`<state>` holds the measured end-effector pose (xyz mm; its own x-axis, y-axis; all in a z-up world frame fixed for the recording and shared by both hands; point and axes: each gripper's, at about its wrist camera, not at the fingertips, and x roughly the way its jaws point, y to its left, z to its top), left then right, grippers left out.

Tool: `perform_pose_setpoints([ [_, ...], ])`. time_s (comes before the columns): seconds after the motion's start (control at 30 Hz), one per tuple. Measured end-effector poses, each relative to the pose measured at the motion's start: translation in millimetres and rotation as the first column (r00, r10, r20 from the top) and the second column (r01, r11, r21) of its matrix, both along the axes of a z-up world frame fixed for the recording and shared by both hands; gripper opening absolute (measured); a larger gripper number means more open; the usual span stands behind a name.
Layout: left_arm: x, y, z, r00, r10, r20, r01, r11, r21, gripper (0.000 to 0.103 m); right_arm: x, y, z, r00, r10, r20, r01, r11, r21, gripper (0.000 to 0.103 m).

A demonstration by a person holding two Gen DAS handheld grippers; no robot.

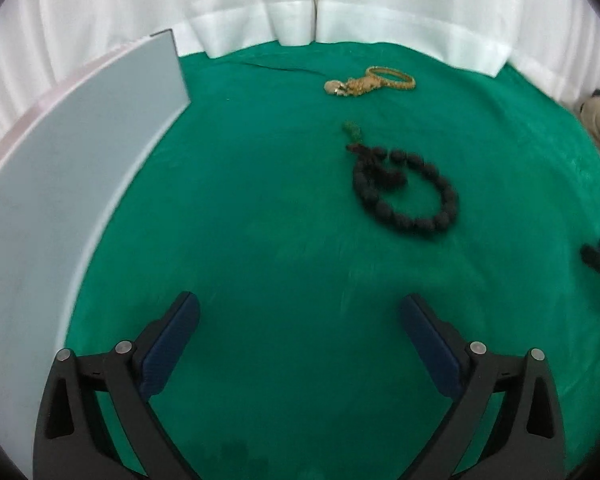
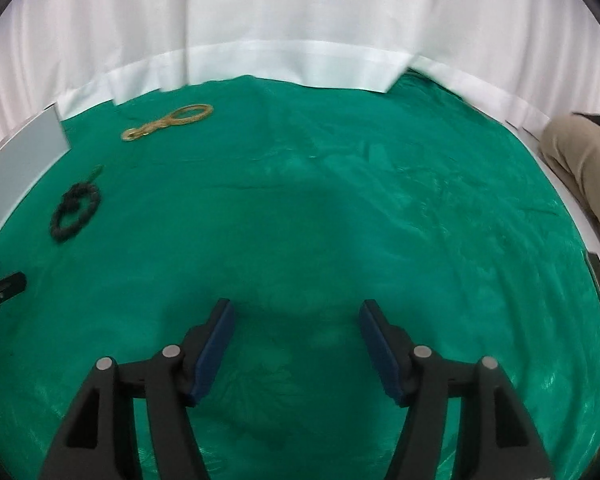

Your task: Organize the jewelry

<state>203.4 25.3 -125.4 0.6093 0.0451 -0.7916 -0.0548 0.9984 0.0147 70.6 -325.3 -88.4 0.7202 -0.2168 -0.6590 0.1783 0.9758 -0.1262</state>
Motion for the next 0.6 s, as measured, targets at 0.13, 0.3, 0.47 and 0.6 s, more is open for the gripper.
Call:
perform_pose_setpoints([
  [0.13,26.7,5.8,-2.6,1.000,-0.001,0.010,0.001,0.999,-0.038,0.103,8.0,-3.4,0.2,1.000,-0.010,-0.002,0.011,1.000,0.011,0.071],
  [0.3,25.3,7.6,-1.8,1.000,0.012,0.014,-0.011,0.999,-0.036,0.103,5.8,-4.3,-1.5,1.000,-0.010,-0.001,0.010,1.000,0.011,0.071],
  [0.47,27.7,5.7,-3.4,1.000,0.012,0.014,-0.011,0.999,-0.035,0.103,7.2,-4.6,-1.4,1.000,-0.010,-0.001,0.010,1.000,0.011,0.071],
  [0.6,26.3,6.7,-2.5,1.000,0.012,0.014,-0.011,0.999,-0.035,0.103,6.1,-4.8,-1.7,1.000,-0.010,-0.001,0.010,1.000,0.011,0.071],
])
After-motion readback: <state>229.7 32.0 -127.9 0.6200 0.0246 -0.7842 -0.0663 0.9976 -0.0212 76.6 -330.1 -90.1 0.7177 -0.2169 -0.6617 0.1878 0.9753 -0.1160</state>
